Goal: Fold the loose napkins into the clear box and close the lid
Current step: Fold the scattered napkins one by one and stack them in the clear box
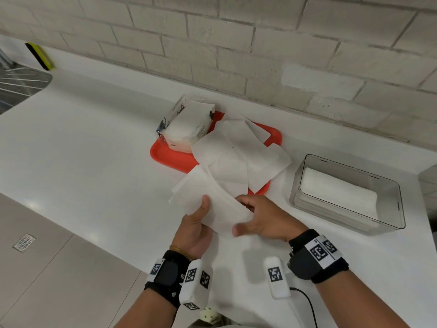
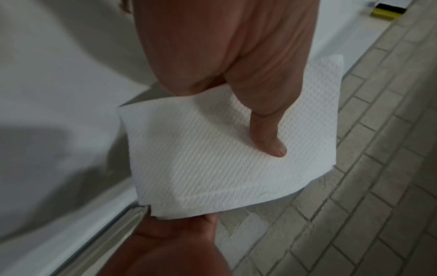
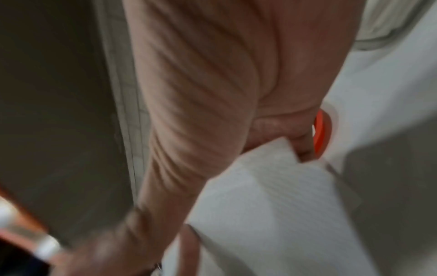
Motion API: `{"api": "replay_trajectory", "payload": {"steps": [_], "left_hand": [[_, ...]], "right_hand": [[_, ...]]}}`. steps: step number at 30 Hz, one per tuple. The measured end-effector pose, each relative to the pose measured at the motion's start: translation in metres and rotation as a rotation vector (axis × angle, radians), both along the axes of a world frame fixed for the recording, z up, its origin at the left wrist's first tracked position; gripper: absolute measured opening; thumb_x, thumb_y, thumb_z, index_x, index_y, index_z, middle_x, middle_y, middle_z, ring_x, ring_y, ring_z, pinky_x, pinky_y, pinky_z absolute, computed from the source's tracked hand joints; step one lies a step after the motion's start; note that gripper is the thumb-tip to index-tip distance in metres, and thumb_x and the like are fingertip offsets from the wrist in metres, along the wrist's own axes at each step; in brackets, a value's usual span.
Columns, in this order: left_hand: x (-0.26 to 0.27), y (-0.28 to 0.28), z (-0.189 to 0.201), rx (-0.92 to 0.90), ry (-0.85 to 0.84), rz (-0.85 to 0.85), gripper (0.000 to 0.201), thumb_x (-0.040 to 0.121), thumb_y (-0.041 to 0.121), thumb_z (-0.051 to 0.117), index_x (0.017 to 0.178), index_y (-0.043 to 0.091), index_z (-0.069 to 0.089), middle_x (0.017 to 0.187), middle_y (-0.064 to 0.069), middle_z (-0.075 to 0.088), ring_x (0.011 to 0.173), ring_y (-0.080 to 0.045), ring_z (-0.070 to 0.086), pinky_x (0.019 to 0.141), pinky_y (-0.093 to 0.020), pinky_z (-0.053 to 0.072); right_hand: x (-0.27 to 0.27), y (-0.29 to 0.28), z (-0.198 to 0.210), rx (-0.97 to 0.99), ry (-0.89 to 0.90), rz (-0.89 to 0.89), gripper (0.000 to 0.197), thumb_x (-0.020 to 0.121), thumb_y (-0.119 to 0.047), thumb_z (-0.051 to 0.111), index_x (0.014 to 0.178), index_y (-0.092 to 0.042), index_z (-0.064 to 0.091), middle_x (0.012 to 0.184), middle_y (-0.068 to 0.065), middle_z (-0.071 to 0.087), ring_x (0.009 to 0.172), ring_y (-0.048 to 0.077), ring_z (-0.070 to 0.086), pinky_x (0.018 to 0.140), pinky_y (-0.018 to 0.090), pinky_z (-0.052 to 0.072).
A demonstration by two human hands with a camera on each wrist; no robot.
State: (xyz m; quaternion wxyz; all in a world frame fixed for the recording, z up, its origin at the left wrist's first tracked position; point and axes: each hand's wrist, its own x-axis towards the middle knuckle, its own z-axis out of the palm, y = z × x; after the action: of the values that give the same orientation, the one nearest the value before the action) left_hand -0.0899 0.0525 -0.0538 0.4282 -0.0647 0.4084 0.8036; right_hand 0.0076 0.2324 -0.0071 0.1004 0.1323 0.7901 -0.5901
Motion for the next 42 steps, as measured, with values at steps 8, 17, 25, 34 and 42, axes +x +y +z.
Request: {"api": "replay_trajectory", "payload": {"steps": [8, 17, 25, 34, 42], "left_hand": [[-0.015, -0.025, -0.007, -0.080, 0.168, 0.072, 0.060, 0.084, -0.001, 0.075, 0.141, 0.007, 0.058, 0.138, -0.020, 0.065, 0.129, -0.037, 0.061, 0.104, -0.048, 0.054], [-0.015, -0.045, -0.010, -0.467, 0.614, -0.047, 0.042, 0.069, -0.006, 0.091, 0.103, 0.017, 0.082, 0.094, -0.004, 0.080, 0.088, -0.019, 0.074, 0.081, -0.023, 0.059], [-0.005, -0.024, -0.006, -0.534, 0.653, -0.023, 0.023, 0.073, 0.003, 0.091, 0.089, 0.016, 0.083, 0.090, -0.002, 0.081, 0.084, -0.016, 0.075, 0.079, -0.028, 0.061], [-0.014, -0.024, -0.006, -0.620, 0.702, -0.066, 0.024, 0.074, -0.001, 0.088, 0.084, 0.020, 0.083, 0.088, 0.000, 0.081, 0.083, -0.019, 0.075, 0.076, -0.028, 0.058], [-0.019, -0.022, 0.006, -0.502, 0.715, -0.132, 0.021, 0.078, -0.005, 0.083, 0.088, 0.014, 0.084, 0.093, -0.005, 0.081, 0.091, -0.024, 0.076, 0.085, -0.034, 0.061]], "right_hand": [[0.017, 0.011, -0.022, -0.053, 0.139, -0.367, 0.031, 0.077, -0.031, 0.092, 0.104, -0.020, 0.082, 0.099, -0.005, 0.082, 0.093, 0.014, 0.078, 0.082, 0.036, 0.063], [0.024, 0.010, -0.042, -0.101, 0.108, -0.362, 0.036, 0.065, -0.031, 0.097, 0.097, -0.023, 0.081, 0.106, -0.005, 0.080, 0.101, 0.011, 0.074, 0.091, 0.030, 0.057], [0.016, -0.003, -0.056, -0.179, 0.142, -0.448, 0.039, 0.066, -0.019, 0.099, 0.100, -0.023, 0.081, 0.110, -0.003, 0.078, 0.110, 0.014, 0.071, 0.098, 0.030, 0.057], [0.016, 0.005, -0.062, -0.175, 0.088, -0.526, 0.041, 0.064, -0.014, 0.099, 0.099, -0.017, 0.079, 0.097, 0.002, 0.081, 0.095, 0.020, 0.077, 0.088, 0.039, 0.063], [0.024, 0.009, -0.046, -0.198, 0.152, -0.427, 0.029, 0.066, -0.009, 0.097, 0.089, -0.013, 0.080, 0.092, 0.004, 0.080, 0.081, 0.014, 0.073, 0.072, 0.024, 0.058]]}}
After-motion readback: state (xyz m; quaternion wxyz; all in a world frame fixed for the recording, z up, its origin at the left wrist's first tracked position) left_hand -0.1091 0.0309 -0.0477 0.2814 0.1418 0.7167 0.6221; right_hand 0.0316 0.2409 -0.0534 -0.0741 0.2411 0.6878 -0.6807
